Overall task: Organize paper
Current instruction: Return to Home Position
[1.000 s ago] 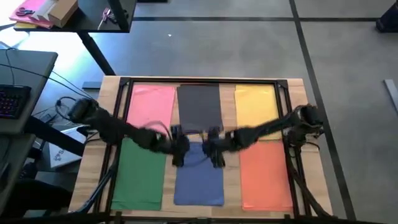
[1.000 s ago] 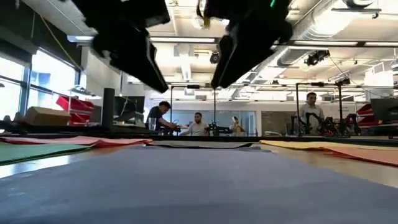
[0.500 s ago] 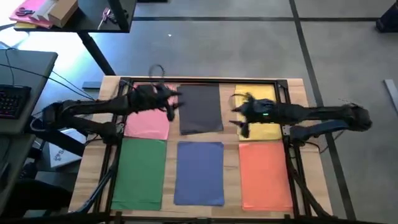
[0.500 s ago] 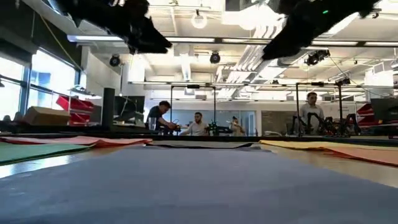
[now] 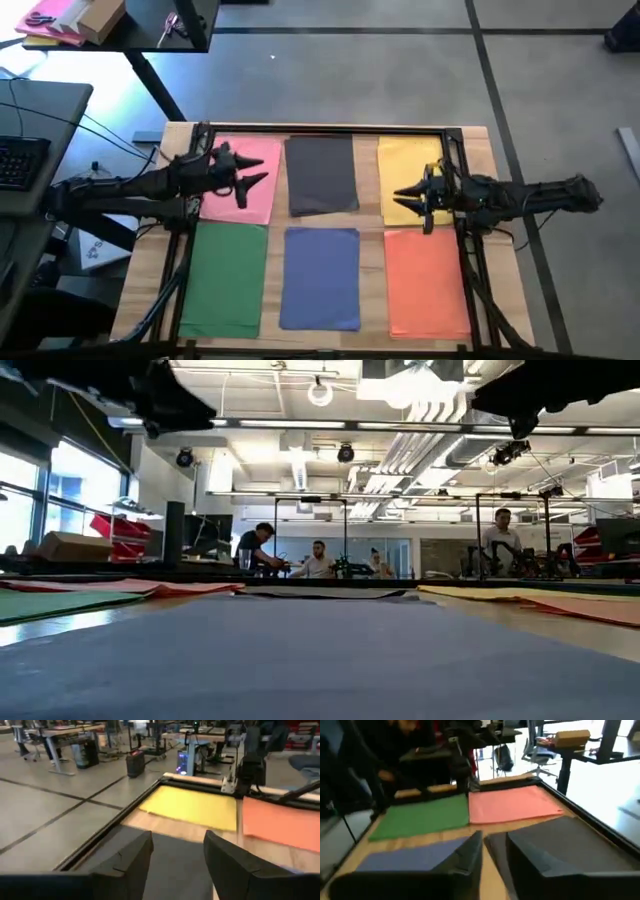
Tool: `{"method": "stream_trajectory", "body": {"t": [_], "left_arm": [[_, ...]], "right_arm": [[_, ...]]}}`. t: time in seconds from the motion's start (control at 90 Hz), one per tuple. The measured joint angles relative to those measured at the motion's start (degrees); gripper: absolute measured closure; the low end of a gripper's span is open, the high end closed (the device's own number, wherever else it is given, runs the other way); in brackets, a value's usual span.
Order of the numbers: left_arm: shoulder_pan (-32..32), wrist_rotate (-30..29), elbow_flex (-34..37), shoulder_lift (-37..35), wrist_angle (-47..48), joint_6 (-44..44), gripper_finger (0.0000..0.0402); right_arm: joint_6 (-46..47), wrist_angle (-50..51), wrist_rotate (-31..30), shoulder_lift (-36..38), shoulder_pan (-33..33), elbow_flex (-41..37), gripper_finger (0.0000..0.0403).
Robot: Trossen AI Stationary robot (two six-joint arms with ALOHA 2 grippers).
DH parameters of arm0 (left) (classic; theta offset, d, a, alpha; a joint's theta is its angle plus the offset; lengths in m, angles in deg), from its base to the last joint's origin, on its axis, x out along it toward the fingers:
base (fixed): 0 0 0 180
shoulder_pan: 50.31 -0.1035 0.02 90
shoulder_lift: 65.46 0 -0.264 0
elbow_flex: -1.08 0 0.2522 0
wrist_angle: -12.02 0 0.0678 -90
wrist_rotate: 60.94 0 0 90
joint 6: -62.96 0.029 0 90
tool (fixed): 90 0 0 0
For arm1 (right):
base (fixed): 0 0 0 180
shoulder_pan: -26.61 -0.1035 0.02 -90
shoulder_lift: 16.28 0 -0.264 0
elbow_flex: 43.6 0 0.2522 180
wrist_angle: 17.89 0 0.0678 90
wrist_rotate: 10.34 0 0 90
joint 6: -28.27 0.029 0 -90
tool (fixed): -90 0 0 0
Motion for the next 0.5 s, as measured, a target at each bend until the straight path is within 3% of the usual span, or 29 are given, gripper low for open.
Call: {"method": "stream_trajectory", "body": {"t": [0.089, 0.5], "left_arm": [[1.93, -0.26, 2.55, -3.81, -0.45, -0.77, 0.0265], [7.43, 0.74, 14.56, -21.20, -2.42, -2.80, 0.0330]], "right_arm": [[-2.04, -0.55, -1.74, 0.92, -1.64, 0.00, 0.0396], [0.88, -1.33, 2.77, 7.62, -1.92, -0.06, 0.0403]]}}
